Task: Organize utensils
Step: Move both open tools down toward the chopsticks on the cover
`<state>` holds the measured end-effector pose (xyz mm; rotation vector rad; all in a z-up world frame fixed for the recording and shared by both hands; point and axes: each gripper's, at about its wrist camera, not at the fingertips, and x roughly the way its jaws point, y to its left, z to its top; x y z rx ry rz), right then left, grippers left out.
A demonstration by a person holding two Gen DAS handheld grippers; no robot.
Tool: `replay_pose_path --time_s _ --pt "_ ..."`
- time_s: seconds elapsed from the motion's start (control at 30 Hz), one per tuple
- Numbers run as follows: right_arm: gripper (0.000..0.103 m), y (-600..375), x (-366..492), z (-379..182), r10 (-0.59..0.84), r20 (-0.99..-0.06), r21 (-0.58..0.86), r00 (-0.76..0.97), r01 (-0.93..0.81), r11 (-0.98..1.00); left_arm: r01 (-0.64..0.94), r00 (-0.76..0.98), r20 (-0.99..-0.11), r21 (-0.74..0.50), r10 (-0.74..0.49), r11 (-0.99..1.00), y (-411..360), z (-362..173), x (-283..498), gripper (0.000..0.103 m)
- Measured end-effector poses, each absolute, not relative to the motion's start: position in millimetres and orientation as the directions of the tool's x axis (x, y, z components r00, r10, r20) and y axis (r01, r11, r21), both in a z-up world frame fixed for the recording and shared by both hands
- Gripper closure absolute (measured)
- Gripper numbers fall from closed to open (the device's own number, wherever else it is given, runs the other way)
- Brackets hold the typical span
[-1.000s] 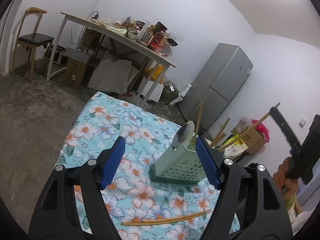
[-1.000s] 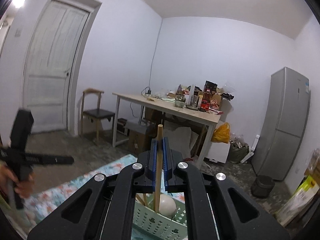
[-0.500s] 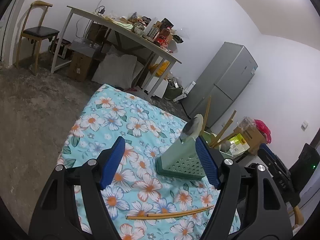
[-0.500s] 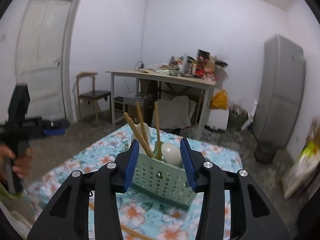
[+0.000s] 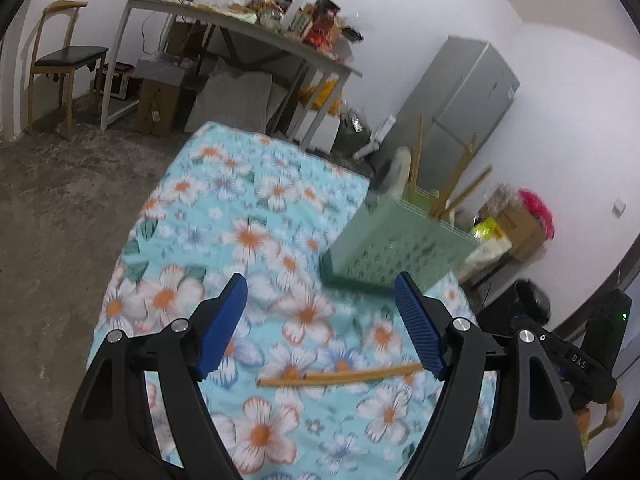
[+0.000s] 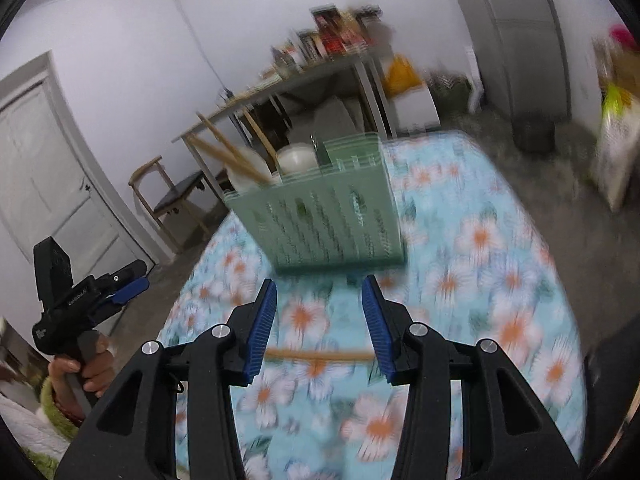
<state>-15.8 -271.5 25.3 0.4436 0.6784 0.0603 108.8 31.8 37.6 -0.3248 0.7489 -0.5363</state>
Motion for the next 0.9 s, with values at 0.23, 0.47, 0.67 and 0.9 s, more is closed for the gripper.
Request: replay_pose_path --time_s 0.23,0.47,0.67,0.9 --pt "0.059 -267 -20 -34 0.24 -0.719 0.487 0.652 0.225 0.844 0.4 0.568 -0.665 -0.292 -0.485 0.869 6 11 91 0.031" --pt "0.059 -267 -19 -67 0.287 -0.763 0.529 0.58 0.304 0.792 0.433 0.492 -0.717 -0.291 -0.494 0.853 -3 -13 75 0.031" --pt "0.059 -265 -18 -78 0.308 -0.768 0.541 0.561 0.312 0.781 0.309 0.319 -0.681 -0.583 -0.66 0.751 16 -42 83 0.031" --pt "0.059 -267 -15 -83 0.329 -0.758 0.561 0.563 0.307 0.769 -0.013 0.265 -0.532 -0.836 -0.804 0.549 43 -83 106 0.043"
